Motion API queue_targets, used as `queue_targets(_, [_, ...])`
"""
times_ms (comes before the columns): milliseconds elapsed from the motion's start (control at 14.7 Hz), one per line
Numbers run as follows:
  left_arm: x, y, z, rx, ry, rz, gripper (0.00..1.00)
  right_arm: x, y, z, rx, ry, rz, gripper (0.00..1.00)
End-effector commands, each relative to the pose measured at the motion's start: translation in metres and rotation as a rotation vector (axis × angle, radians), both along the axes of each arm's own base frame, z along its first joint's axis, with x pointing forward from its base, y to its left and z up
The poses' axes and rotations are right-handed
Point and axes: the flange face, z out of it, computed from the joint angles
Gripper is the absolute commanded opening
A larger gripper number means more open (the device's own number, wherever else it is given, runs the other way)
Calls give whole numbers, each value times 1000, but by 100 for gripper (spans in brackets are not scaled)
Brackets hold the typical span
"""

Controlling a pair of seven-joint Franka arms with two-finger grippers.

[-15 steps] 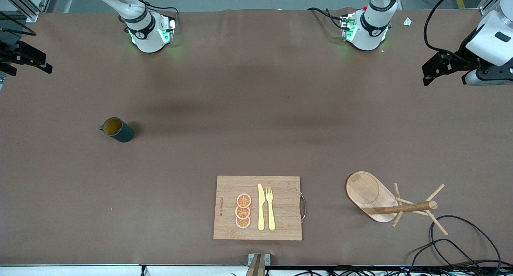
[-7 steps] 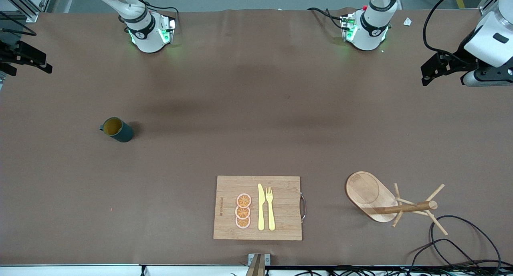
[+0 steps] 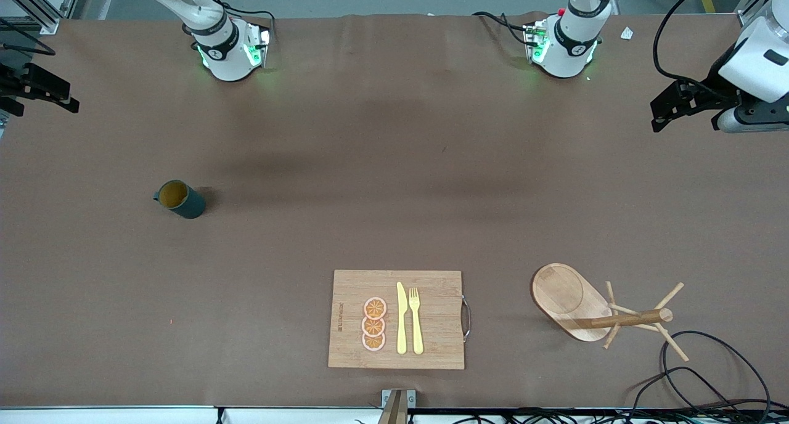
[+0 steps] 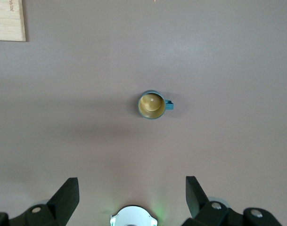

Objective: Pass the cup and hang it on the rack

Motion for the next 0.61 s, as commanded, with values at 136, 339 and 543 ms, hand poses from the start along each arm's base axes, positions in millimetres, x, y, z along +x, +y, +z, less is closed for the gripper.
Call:
queue_targets(136, [-1, 1, 7, 0, -12, -9, 100, -10, 1, 3, -11, 4, 6, 100])
queue_targets(339, [-1, 1, 7, 0, -12, -11, 100, -7, 0, 6, -13, 0, -3, 100])
queue_targets(543, [0, 2, 7, 1, -15, -11, 100, 11, -5, -18, -11, 37, -19, 100])
